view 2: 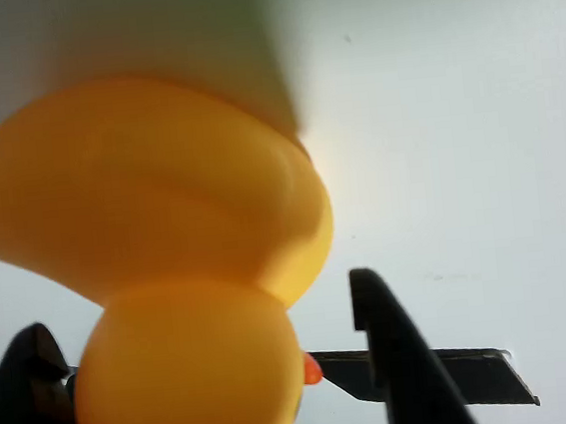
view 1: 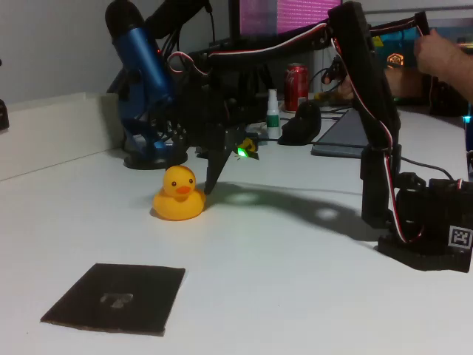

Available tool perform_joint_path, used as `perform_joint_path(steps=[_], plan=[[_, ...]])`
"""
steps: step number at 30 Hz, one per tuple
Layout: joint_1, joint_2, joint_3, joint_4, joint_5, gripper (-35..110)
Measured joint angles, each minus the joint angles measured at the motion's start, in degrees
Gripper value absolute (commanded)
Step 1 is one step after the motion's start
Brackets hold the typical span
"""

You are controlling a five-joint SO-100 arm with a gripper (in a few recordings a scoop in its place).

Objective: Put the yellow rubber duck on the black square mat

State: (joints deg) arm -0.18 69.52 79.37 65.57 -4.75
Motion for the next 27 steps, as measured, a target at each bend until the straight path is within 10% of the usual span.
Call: perform_joint_path(steps=[27], plan=[[-0.7,0.0,0.0,-0.1,0.0,32]])
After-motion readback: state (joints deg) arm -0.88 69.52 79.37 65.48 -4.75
